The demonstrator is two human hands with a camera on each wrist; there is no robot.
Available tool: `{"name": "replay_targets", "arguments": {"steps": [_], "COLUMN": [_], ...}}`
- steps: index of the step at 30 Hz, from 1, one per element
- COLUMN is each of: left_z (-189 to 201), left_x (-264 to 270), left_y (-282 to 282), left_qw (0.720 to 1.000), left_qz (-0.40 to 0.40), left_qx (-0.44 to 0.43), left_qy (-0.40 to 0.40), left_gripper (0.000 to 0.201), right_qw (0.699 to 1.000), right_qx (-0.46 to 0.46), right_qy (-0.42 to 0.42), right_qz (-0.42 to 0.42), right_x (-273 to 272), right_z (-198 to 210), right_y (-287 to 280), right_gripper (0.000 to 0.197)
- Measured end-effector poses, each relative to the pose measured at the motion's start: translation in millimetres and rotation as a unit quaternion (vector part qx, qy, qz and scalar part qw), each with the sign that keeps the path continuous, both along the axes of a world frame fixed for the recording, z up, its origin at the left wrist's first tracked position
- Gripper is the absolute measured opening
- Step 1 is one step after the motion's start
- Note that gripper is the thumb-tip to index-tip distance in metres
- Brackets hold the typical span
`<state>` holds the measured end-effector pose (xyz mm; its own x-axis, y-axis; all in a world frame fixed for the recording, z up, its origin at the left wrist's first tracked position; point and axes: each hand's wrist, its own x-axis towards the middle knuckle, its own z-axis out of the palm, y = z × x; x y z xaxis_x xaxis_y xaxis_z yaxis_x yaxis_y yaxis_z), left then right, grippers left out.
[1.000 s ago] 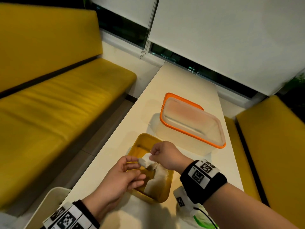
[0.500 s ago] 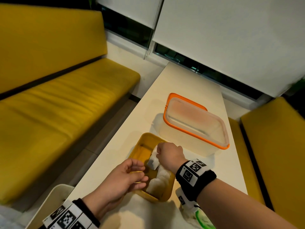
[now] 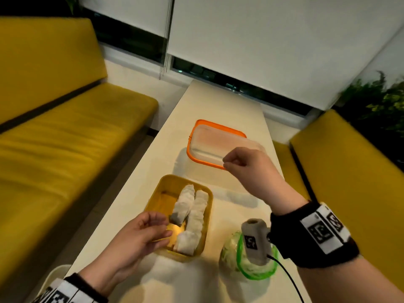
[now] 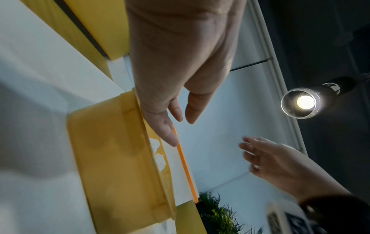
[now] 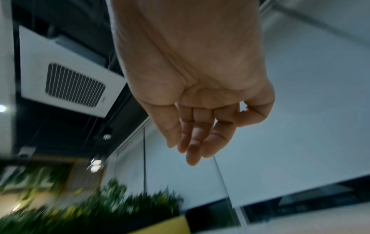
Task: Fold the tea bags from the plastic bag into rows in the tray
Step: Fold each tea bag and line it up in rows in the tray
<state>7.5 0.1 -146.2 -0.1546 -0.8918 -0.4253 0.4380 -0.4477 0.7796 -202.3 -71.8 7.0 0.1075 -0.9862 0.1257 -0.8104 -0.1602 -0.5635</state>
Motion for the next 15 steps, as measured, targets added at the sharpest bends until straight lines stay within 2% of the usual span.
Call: {"name": "replay_targets", "arguments": {"steps": [2,5,9,15], "left_z": [4.4,14.4,33.0,38.0], "left_x": [-3.2,-13.9,-42.7,-96.5], "left_y": [-1.6,-5.4,-10.0,-9.9], "left_qw": [1.000,0.998,0.987,0.968], "left_qz": [-0.009,-0.035,-0.094,-0.170], "left_qx": [-0.002,-0.023,-0.063,-0.075], "left_qy": [-0.006,-0.052,-0.114,-0.171], "left_gripper": [0.017,0.015,0.015,0.014], "right_qw": [0.998,0.990,0.981,0.968], "right_qx": [-0.009,0.021,0.095,0.183], "right_qy": [-0.056,-0.080,0.020,0.094], "right_qz": [-0.038,-0.112,-0.168,-0.144], "right_x": [-29.9,-74.3,-118.9,-112.4], "right_z": [18.9,9.2,-42.4,-114.1], "right_y": [32.5,72.9,109.8,108.6], "right_gripper": [0.006,0.006,0.007,0.025]}}
